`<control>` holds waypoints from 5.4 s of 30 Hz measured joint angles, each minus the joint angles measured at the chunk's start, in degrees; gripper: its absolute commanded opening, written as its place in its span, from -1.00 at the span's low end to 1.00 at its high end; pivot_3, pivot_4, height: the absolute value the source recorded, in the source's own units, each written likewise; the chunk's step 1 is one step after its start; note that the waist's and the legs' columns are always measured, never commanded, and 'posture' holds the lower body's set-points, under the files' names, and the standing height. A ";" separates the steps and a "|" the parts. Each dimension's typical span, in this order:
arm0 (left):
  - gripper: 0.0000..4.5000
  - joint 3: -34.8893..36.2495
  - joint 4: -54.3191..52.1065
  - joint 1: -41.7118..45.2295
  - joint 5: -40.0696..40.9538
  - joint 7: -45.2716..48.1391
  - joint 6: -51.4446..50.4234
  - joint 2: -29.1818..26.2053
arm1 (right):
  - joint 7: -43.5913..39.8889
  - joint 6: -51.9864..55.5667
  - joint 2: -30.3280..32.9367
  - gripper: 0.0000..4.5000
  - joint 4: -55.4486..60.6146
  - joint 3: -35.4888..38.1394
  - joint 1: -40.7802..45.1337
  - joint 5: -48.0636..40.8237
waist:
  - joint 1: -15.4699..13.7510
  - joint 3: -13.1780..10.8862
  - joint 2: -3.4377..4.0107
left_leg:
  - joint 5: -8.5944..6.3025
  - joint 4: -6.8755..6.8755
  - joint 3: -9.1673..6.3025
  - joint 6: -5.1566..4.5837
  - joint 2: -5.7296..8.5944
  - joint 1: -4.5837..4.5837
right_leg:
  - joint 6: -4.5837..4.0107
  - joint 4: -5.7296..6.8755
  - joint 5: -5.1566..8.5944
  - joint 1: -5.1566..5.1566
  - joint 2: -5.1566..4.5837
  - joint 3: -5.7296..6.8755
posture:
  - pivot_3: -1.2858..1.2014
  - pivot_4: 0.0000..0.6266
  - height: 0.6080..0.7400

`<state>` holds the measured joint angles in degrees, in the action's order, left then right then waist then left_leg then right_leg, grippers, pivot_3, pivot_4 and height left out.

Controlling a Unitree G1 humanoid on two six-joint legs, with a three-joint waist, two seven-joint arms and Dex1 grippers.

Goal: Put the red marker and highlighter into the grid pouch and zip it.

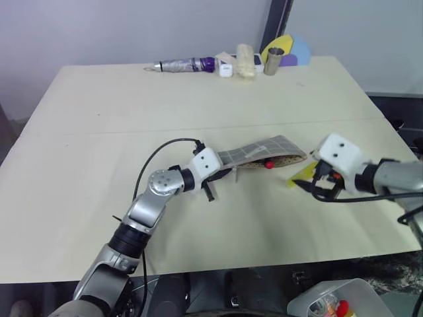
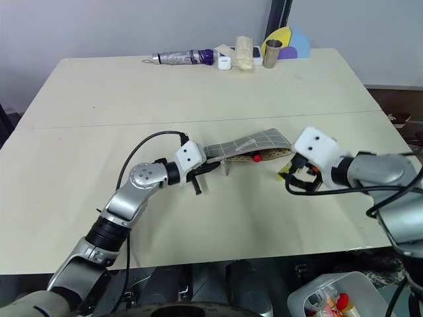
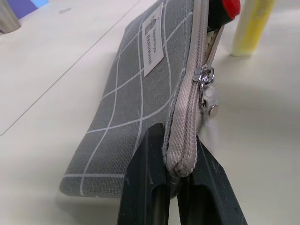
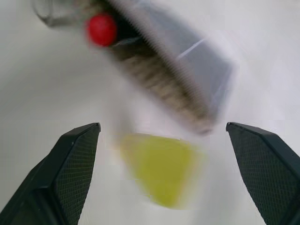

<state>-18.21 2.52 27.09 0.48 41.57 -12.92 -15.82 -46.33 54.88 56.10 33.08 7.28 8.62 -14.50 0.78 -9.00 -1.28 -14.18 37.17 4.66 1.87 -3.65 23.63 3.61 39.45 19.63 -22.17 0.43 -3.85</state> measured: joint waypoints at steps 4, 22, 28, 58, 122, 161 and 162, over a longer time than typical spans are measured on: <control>-1.00 -0.01 2.29 0.60 -1.43 -2.11 1.09 -0.30 | 4.56 1.30 -4.39 0.99 -3.28 0.59 -3.66 0.13 | 0.10 0.00 0.01 | 0.00 0.04 0.03 0.00 0.01 0.00 | 0.06 0.01 -0.03 -0.01 0.00 -0.03 | 0.03 -0.52 1.00; -1.00 3.32 4.21 0.97 -2.23 -4.61 3.34 -1.75 | 3.01 -5.69 1.83 0.99 -0.57 6.11 -17.71 2.26 | -0.01 0.00 0.00 | 0.00 0.02 0.02 0.00 0.02 -0.03 | 0.10 -0.01 -0.04 0.03 0.04 -0.03 | 0.03 -0.52 1.00; -1.00 3.31 4.26 0.99 -2.23 -3.17 3.34 -1.75 | 1.42 -3.90 -1.68 0.99 3.25 8.81 -21.42 -1.73 | -0.01 0.00 0.00 | 0.00 0.02 0.00 0.00 0.02 -0.04 | 0.10 -0.01 -0.04 0.06 0.06 -0.03 | 0.03 -0.52 1.00; -1.00 3.25 4.19 0.69 -1.15 -1.55 3.48 -0.83 | 27.09 28.91 -20.60 0.19 15.20 6.49 -11.96 -11.49 | -0.02 0.02 0.00 | 0.00 0.01 0.01 0.00 0.03 -0.03 | 0.11 -0.02 -0.05 0.05 0.02 -0.04 | 0.03 -0.52 1.00; -1.00 -3.55 3.27 0.66 -8.71 -0.03 18.04 -2.27 | 13.52 14.83 5.59 -0.62 7.03 -14.79 12.13 -8.65 | 0.20 -0.02 -0.04 | -0.02 -0.02 0.05 -0.03 0.00 0.09 | 0.10 -0.06 -0.05 -0.14 -0.01 -0.07 | 0.03 -0.52 1.00; -1.00 14.71 -1.25 14.62 21.11 -7.75 -38.07 14.39 | 22.97 16.14 -15.65 0.67 8.11 -2.18 14.64 -16.89 | 0.23 -0.01 -0.03 | 0.18 0.15 -0.07 0.29 0.03 0.37 | 0.16 0.03 -0.08 -0.33 0.02 -0.03 | 0.03 -0.52 1.00; -1.00 14.70 -1.59 14.66 21.46 -7.95 -38.28 14.27 | 24.40 16.10 -16.69 0.67 7.06 -2.66 14.95 -15.97 | 0.18 -0.01 -0.03 | 0.18 0.14 -0.06 0.30 0.03 0.37 | 0.16 0.03 -0.07 -0.34 0.01 -0.04 | 0.03 -0.52 1.00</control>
<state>-3.51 0.94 41.75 21.94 33.62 -51.20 -1.54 -21.94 70.98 39.41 40.15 4.62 23.57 -30.47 0.96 -9.01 -1.31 -14.00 37.30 4.61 2.16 -3.62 24.01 3.76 39.47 19.56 -22.51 0.44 -3.88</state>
